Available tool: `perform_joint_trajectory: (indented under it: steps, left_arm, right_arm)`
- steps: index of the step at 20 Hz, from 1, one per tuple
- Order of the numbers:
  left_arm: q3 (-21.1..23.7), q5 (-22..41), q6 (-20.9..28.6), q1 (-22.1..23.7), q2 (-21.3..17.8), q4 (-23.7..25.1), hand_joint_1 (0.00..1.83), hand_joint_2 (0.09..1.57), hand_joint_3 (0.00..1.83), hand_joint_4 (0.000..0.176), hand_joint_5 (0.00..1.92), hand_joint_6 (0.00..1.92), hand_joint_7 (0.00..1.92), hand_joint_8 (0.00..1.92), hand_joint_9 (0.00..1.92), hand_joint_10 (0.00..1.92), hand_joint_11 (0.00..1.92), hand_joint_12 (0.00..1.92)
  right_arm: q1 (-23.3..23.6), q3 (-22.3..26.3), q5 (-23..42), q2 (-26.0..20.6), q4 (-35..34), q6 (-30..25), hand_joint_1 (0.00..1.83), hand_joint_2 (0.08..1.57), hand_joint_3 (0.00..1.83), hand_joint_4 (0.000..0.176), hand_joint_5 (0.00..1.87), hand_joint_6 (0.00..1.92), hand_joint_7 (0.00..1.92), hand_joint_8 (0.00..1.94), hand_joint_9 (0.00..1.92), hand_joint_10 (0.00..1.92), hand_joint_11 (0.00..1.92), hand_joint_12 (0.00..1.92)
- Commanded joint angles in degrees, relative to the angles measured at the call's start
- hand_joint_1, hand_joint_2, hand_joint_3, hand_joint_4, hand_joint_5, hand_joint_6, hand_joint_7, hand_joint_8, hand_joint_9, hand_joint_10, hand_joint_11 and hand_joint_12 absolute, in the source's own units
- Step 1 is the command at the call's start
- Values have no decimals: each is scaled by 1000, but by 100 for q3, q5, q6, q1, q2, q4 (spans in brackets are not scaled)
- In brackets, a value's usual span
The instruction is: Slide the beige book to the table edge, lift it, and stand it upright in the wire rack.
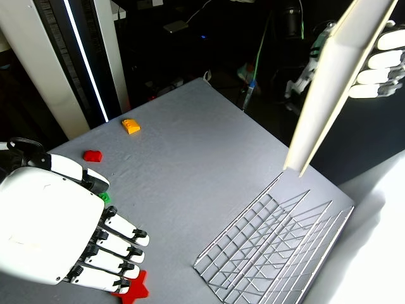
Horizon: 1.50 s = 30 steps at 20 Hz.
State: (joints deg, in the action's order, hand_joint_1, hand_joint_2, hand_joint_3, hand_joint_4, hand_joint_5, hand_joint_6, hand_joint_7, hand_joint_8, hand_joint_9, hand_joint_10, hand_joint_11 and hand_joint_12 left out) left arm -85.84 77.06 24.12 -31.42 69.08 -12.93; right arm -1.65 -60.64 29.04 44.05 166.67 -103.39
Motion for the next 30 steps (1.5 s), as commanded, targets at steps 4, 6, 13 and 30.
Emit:
perform_joint_trajectory:
  steps: [4, 6, 13, 30]
  left_arm:
    - [-140, 582, 161, 95, 208, -126, 1479, 1177, 6, 0, 758, 1190, 665, 1330, 734, 1450, 918, 1446]
    - [-238, 557, 215, 105, 338, -126, 1484, 1155, 0, 0, 813, 1131, 723, 1232, 797, 1345, 937, 1422]
    - [-797, 464, 321, 202, 813, -130, 1486, 1139, 0, 0, 823, 1120, 759, 1172, 831, 1308, 964, 1363]
    - [-1720, 284, 508, 350, 1804, -209, 1485, 1142, 0, 0, 814, 1100, 730, 1243, 820, 1330, 1009, 1306]
  right_arm:
    - [75, 40, -389, -39, -145, 74, 216, 1175, 1, 0, 258, 6, 233, 3, 210, 4, 0, 549]
    - [74, 67, -392, -37, -145, 137, 236, 1177, 1, 0, 244, 2, 219, 3, 209, 3, 0, 558]
    - [73, 85, -388, -31, -143, 256, 222, 1180, 1, 0, 249, 1, 233, 1, 221, 3, 0, 619]
    - [57, 94, -352, 59, -136, 339, 215, 1180, 2, 0, 245, 0, 235, 0, 229, 2, 0, 598]
